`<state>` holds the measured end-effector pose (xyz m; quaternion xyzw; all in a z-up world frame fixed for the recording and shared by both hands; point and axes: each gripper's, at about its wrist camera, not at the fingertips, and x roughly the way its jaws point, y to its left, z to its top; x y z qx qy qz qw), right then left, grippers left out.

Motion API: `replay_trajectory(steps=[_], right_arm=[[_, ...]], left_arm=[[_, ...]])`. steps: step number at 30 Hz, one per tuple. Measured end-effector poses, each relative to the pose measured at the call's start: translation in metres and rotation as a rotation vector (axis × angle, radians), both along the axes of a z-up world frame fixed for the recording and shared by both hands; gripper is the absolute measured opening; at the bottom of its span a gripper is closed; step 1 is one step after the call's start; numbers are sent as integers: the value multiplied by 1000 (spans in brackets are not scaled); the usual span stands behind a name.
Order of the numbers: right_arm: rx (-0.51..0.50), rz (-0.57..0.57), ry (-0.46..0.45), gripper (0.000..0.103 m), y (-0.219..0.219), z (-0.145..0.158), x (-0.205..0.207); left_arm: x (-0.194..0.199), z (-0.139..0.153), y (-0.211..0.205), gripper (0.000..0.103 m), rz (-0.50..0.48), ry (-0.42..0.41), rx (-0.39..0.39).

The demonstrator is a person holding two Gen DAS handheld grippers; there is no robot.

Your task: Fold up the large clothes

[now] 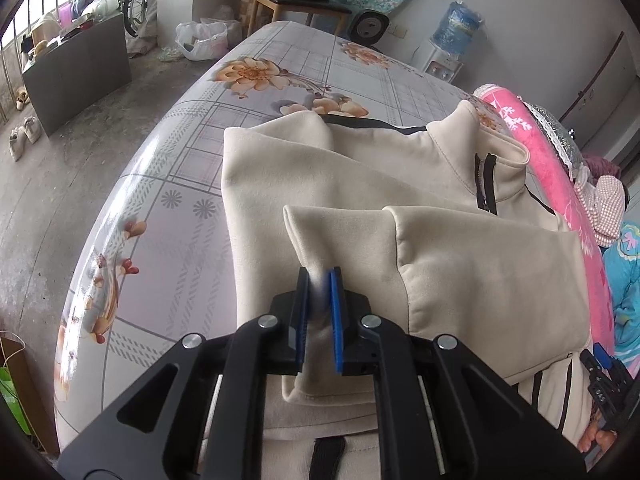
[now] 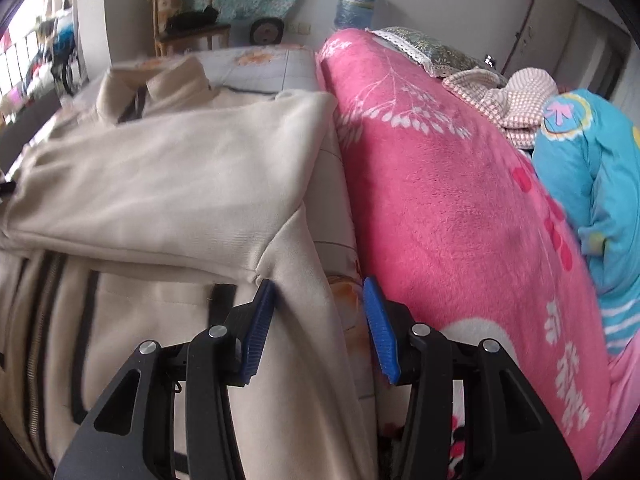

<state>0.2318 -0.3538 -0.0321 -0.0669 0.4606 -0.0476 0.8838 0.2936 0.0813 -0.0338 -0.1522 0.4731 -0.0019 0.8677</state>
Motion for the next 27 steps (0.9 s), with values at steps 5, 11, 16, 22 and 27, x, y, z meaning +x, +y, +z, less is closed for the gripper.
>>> replay_trajectory(steps=[5,11,16,22,27], right_arm=[[-35,24,-5,12,5,4,2],[-102,99,-17,26,23,14,-9],[-229,153,43,36,36,-4,-4],[23,5,-29,14,-9,13,1],[115,-48,-31,23,-28,3,-1]], left_arm=[[-1,-2,0,8,-4,-14,-42],[2,-1,-6,8,-21,-23,-34],[4,-4,-6,8,-22,-22,-38],[3,-4,-8,8,-33,-31,-39],[1,-11,-8,10,-43,-27,-30]])
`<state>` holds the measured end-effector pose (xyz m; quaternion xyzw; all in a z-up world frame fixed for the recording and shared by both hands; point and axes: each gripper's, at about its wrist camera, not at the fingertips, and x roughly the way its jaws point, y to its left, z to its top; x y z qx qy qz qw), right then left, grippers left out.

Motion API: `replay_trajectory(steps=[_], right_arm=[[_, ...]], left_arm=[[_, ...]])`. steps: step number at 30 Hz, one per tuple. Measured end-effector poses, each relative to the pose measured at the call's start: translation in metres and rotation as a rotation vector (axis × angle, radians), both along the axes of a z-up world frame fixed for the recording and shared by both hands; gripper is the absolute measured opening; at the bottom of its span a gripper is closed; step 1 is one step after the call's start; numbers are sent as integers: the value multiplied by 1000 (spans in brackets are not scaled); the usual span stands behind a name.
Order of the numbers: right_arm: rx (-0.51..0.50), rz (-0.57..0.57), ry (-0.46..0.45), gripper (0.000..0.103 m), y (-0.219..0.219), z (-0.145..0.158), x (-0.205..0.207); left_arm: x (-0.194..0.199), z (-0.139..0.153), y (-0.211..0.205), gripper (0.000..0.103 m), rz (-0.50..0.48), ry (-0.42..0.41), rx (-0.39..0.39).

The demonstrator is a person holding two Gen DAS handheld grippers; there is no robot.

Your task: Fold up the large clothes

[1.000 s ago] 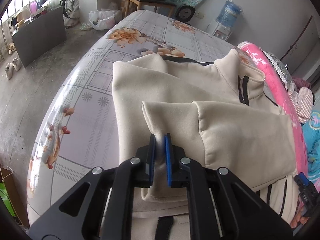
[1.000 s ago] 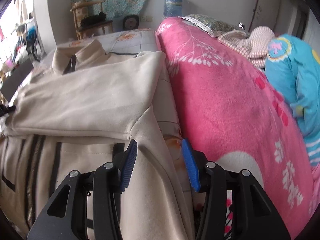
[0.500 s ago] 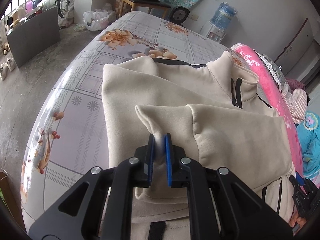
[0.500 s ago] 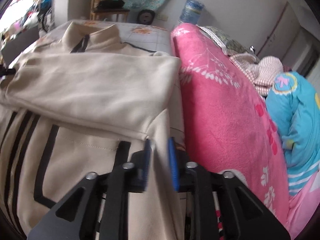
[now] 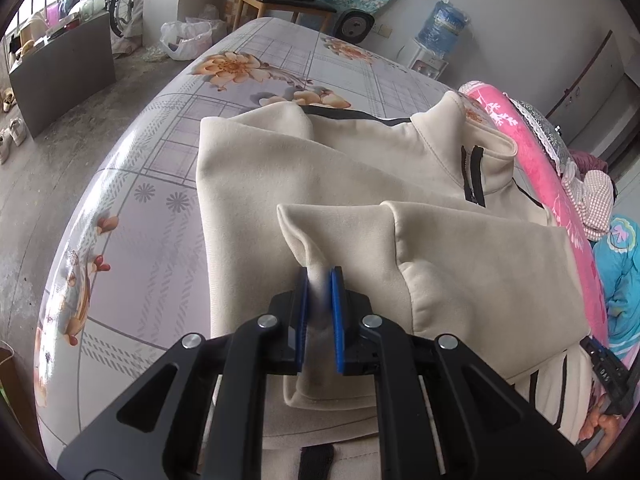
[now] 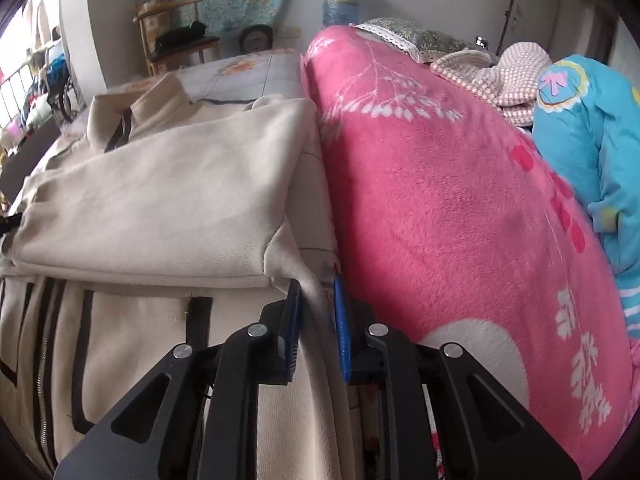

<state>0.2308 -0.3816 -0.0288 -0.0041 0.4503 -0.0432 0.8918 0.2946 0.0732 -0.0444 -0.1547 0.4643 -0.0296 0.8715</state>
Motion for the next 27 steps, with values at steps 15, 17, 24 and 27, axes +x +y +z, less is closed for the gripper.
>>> replay_trajectory(steps=[15,17,24,27], right_arm=[[184,154,-129,64,5,64,-19],[210,177,-117,63,20,56,4],[220,178,77,33,31,-13,54],[218,136,73,34,22,10,61]], left_arm=[[-21,58,-29,20,-199,-158,-8],[-14,44,-50,21,-235,-114,14],[-7,2,-46,20,-183,-40,30],[-11,0,-43,21,-204,-55,34]])
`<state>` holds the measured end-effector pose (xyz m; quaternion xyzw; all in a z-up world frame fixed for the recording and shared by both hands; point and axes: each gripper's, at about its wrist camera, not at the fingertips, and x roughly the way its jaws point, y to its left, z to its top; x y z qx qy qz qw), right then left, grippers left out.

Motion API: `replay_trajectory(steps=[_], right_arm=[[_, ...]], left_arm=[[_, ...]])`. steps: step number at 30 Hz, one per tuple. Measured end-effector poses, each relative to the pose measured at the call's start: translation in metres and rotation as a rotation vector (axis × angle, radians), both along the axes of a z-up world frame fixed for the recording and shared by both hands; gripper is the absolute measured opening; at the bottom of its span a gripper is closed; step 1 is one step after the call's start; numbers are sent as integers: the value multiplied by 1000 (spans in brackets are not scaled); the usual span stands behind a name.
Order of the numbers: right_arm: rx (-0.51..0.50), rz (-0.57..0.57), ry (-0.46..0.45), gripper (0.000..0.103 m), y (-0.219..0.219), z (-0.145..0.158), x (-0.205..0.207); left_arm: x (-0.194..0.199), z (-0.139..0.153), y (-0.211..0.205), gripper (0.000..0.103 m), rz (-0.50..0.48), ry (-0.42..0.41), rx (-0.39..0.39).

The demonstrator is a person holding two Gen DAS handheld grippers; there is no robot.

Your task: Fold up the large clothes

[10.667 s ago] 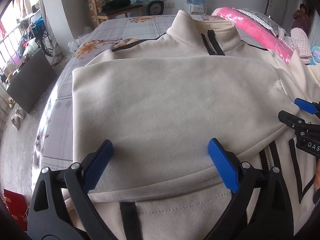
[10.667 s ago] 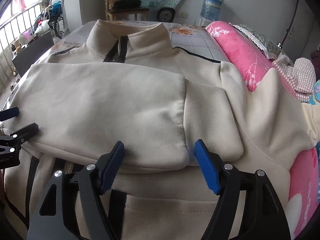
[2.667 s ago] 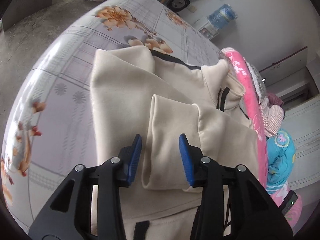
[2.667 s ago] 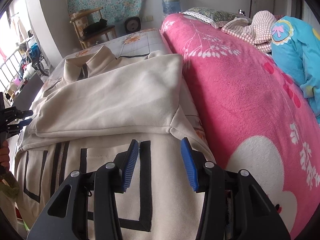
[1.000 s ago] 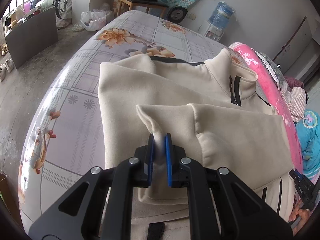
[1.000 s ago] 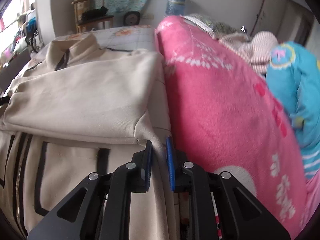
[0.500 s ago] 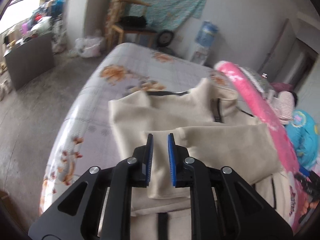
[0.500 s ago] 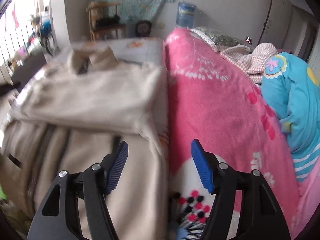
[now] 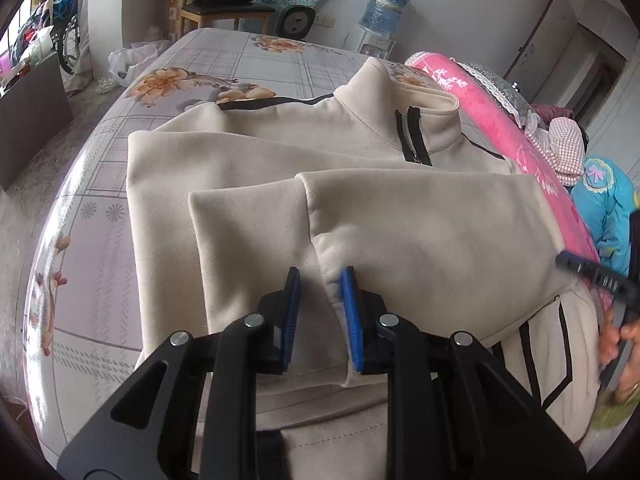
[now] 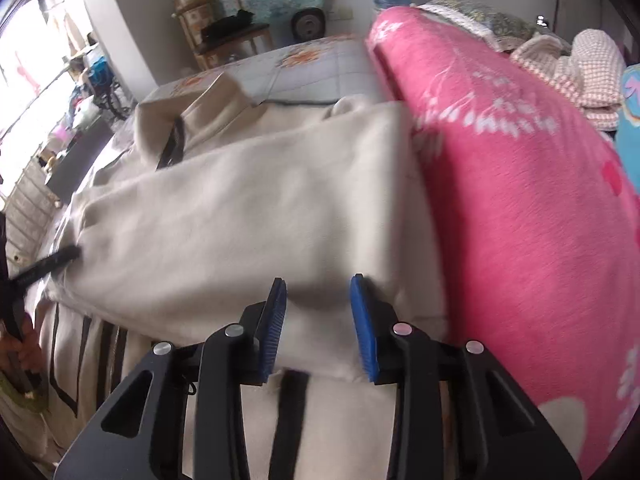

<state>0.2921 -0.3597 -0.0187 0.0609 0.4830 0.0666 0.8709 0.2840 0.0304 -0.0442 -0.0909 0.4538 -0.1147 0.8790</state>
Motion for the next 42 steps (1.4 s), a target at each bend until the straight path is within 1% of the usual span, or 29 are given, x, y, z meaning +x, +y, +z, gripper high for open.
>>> replay_trajectory(steps=[2,4,6,9,10,11,12,13,14,15,16,17,18,19,21,22,24,26,28,30,31,33,37,40,42], right_arm=[[36,-8,-29,34,-2,16,15],[28,-8,-45,34,3,22,37],[19,9,-32,34,8,14,67],[-24,-22,22,33,0,-13,111],[1,-36,25,33,-7,-21,121],[46,-53,14,32,-15,-21,128],[66,-76,7,33,-20,-18,132],[62,-118,-3,35,-25,-11,133],[36,-155,-19,36,-28,-4,130],[34,-172,-44,37,-32,7,123],[60,-170,-57,39,-34,14,115],[89,-164,-65,42,-35,21,105],[101,-153,-74,46,-34,28,92],[92,-125,-85,48,-28,35,77],[51,-68,-97,56,-13,43,42],[46,-48,-94,58,-8,45,28],[43,-12,-71,64,4,42,2],[22,1,-38,66,17,34,-22],[8,-14,-11,68,29,23,-47],[3,-16,6,72,39,14,-70],[3,-20,12,74,47,11,-83],[12,-17,31,76,57,2,-102],[8,2,62,80,79,-9,-136],[7,-3,53,84,90,-9,-157],[3,2,53,86,96,-12,-166]], left_arm=[[-4,-1,1,21,-16,-28,11],[-6,-2,0,21,-20,-46,19],[-7,-1,-1,21,-17,-54,21],[-8,-2,0,21,-17,-66,13],[-9,-2,0,21,-19,-68,11],[-9,-1,1,21,-21,-69,10],[-9,-1,1,21,-22,-68,10],[-8,-1,1,21,-23,-66,9],[-8,-1,1,21,-23,-64,8],[-8,0,2,22,-23,-61,7],[-7,0,2,22,-23,-57,5],[-7,1,2,23,-22,-50,6],[-7,2,2,28,-21,-43,11],[-8,5,2,31,-16,-39,20],[-15,12,3,39,-6,-42,28],[-19,16,4,41,-3,-46,25],[-29,24,6,51,12,-42,37],[-39,30,5,53,23,-27,62],[-51,34,3,56,26,-9,94],[-66,38,0,66,10,-3,108],[-74,40,-3,68,-7,-2,115],[-91,39,-11,77,-39,17,158],[-121,27,-22,80,-73,70,216],[-141,18,-24,81,-73,90,221],[-152,12,-26,83,-67,97,239]])
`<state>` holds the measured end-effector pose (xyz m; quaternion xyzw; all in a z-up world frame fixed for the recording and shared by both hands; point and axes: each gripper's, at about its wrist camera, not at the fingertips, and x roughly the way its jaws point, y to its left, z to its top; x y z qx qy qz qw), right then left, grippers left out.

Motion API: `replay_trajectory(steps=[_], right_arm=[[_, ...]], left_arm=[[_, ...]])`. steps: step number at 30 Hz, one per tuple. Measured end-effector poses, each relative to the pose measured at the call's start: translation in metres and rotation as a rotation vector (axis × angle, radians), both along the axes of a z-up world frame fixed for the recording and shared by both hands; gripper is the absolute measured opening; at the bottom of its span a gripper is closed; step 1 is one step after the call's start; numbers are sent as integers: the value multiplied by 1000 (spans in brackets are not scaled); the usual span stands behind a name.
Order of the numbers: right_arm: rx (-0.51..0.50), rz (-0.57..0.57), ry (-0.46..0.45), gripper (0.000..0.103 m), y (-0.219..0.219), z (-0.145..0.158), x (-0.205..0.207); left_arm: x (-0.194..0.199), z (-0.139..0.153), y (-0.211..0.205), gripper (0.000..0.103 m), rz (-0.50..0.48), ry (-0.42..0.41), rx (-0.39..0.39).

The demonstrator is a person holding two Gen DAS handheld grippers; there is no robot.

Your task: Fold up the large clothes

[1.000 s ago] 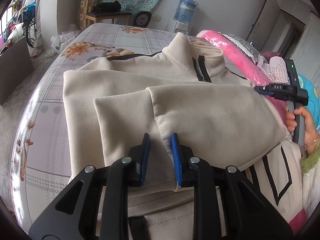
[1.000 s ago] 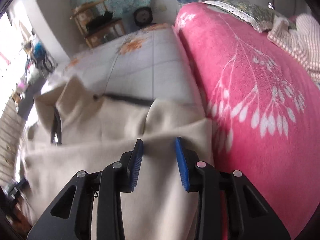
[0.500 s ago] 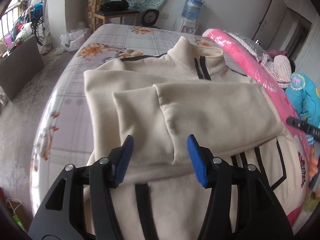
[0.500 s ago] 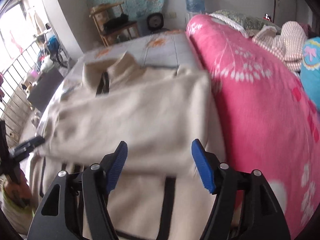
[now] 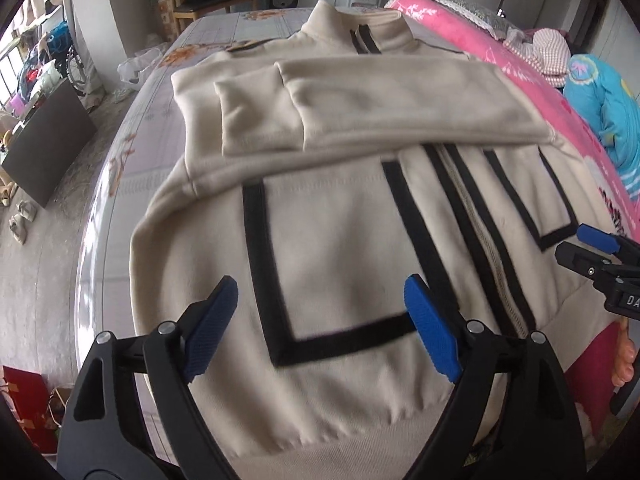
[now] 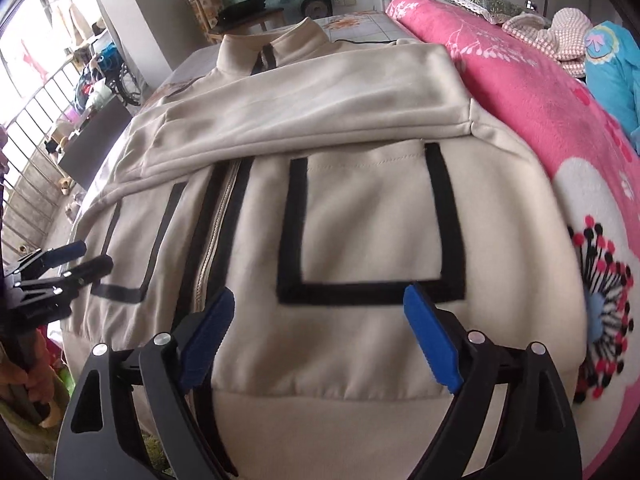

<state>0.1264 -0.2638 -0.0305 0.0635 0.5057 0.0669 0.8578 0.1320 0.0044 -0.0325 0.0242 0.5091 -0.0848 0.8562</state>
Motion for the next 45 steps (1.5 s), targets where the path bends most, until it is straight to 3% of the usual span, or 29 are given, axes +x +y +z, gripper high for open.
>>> replay_trajectory(steps=[7,14,45], right_arm=[[-78,5,29,87,13,-19,-8],[-164,31,19,97,26,-26,-7],[-155,33,68,97,26,-28,-1]], left_arm=[[-14,-20,-4,85,34,13,48],[-13,-22,-3,92,53,10,49],[-9,-23,-1,95,72,22,47]])
